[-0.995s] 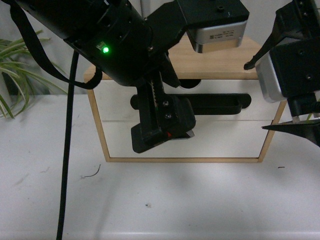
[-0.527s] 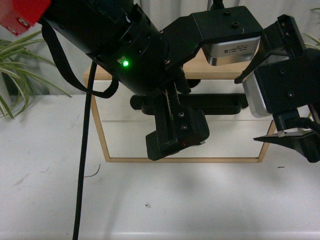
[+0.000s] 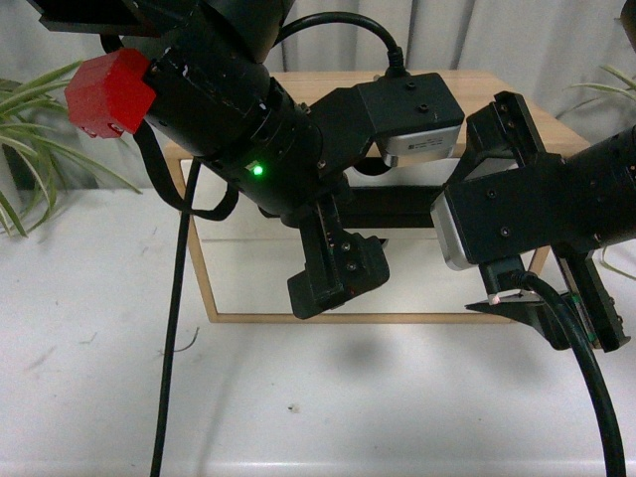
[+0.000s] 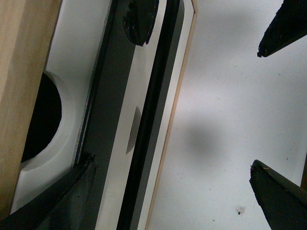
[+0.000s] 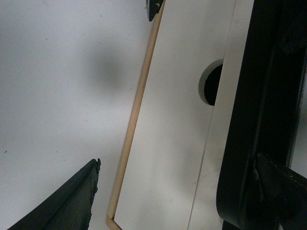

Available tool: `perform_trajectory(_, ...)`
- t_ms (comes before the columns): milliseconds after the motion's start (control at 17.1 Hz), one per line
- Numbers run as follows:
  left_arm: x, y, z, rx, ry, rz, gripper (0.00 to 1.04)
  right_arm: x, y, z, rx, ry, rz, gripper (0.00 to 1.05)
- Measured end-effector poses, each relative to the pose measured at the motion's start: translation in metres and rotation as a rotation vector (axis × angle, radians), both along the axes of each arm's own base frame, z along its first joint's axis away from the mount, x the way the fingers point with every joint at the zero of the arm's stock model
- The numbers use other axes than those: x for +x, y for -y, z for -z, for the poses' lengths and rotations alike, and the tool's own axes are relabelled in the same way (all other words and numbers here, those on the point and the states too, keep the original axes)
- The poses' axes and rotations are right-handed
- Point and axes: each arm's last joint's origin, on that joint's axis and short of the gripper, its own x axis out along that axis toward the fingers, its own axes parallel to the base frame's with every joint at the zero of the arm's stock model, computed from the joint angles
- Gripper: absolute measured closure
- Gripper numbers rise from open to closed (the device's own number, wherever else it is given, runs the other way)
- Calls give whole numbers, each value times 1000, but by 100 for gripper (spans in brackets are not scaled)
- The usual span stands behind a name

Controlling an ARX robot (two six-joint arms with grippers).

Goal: Pull drawer

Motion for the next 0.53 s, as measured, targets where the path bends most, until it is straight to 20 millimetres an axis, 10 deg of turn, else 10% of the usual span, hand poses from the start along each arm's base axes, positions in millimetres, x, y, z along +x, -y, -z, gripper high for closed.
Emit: perform_trajectory(527,-3,2,27,5,-39,7,7,-3,-3,24,-2,-8,22,6)
